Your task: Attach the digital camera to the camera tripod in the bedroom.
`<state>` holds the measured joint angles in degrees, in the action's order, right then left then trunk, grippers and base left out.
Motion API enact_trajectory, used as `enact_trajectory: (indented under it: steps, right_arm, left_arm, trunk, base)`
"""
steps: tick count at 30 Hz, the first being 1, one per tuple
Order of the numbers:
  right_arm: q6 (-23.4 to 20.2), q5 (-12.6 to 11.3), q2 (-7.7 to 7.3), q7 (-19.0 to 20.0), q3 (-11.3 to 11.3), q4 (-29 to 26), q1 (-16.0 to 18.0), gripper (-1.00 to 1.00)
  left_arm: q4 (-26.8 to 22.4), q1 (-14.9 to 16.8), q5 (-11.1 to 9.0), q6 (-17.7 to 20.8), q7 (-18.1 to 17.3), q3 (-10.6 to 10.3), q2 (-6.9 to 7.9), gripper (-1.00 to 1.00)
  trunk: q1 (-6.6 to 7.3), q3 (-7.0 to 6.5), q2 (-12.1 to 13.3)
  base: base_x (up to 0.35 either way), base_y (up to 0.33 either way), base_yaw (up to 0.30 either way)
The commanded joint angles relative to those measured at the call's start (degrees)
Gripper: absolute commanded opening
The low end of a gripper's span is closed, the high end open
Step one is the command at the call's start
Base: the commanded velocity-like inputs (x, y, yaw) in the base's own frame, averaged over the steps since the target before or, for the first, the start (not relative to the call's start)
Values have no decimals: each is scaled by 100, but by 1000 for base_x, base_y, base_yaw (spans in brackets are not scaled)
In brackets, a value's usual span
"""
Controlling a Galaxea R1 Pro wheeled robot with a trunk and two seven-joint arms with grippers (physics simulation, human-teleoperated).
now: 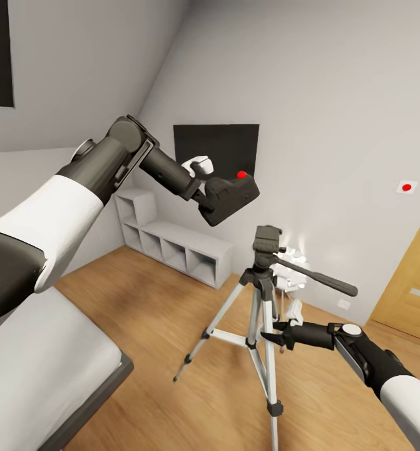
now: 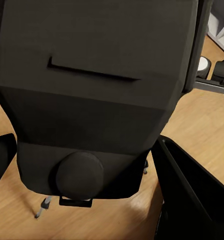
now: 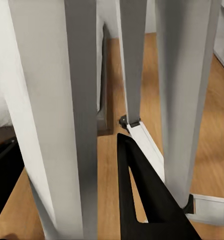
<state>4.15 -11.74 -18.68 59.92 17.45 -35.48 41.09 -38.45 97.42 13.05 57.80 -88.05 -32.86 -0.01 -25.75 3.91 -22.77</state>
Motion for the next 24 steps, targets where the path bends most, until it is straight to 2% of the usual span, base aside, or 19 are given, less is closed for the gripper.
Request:
enact_trajectory:
  steps: [1, 7, 12, 18, 24]
  right_arm:
    - [42, -55, -8, 2, 4, -3, 10, -100]
    - [43, 9, -7, 2, -143, -3, 6, -100]
    - [45, 6, -5, 9, -141, -3, 6, -100]
    - [50, 207, -4, 80, -137, -3, 8, -100]
    - [44, 274, -4, 244, -137, -3, 8, -100]
  left_arm:
    - [-4, 7, 58, 58, -55, -1, 0, -100]
    - [-5, 5, 58, 56, -55, 1, 1, -100]
    - [-5, 2, 58, 56, -55, 7, 1, -100]
    - [-5, 0, 58, 56, -54, 11, 2, -100]
    - [-5, -3, 58, 56, -48, 16, 6, -100]
  trunk:
    - [-4, 13, -14]
    - [-4, 13, -14]
    - [-4, 13, -14]
    - [-4, 13, -14]
    - [-4, 13, -14]
  base:
    - [0, 0, 0]
    - [0, 0, 0]
    - [0, 0, 0]
    - [0, 0, 0]
    - [0, 0, 0]
